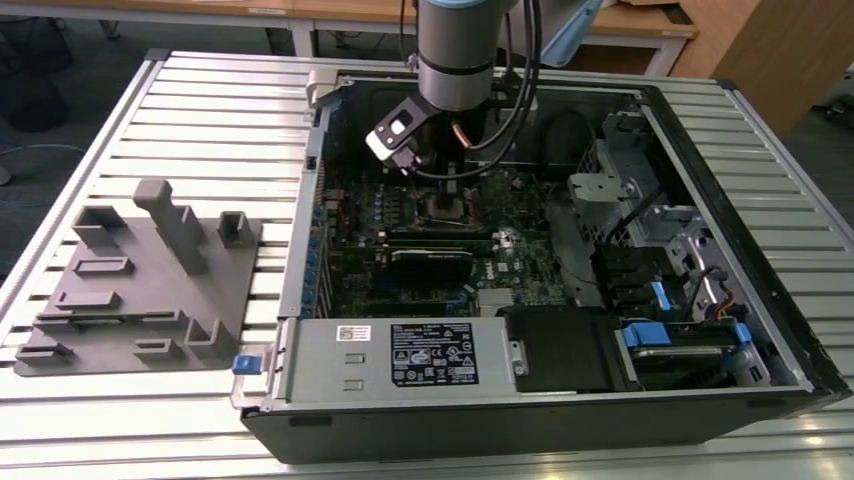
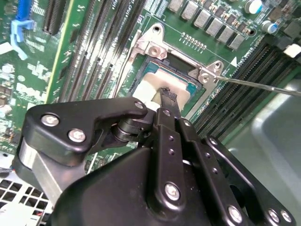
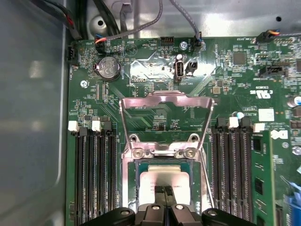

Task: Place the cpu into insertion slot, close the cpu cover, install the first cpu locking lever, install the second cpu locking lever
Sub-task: 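Place the cpu into insertion slot, then close the cpu cover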

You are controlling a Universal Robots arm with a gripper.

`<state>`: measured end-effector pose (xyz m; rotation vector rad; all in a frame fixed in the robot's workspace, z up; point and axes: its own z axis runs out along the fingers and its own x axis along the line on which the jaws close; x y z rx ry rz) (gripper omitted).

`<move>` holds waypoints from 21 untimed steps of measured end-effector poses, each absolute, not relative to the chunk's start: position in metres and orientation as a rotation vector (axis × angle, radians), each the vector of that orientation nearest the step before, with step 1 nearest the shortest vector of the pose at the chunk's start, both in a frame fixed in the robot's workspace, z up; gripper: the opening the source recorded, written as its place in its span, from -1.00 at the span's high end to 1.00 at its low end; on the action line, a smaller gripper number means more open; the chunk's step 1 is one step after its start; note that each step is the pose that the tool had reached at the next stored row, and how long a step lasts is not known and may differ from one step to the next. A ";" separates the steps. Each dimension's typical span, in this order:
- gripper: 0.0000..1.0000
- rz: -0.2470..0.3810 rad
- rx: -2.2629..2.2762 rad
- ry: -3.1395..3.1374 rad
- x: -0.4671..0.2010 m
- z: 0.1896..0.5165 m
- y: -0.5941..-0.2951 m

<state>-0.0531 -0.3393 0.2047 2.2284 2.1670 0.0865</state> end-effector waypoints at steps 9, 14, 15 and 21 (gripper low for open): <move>0.79 0.087 2.228 2.167 -0.053 0.236 -0.339; 0.79 0.087 2.228 2.167 -0.053 0.239 -0.339; 0.79 0.087 2.228 2.167 -0.053 0.240 -0.339; 0.79 0.086 2.228 2.167 -0.053 0.242 -0.339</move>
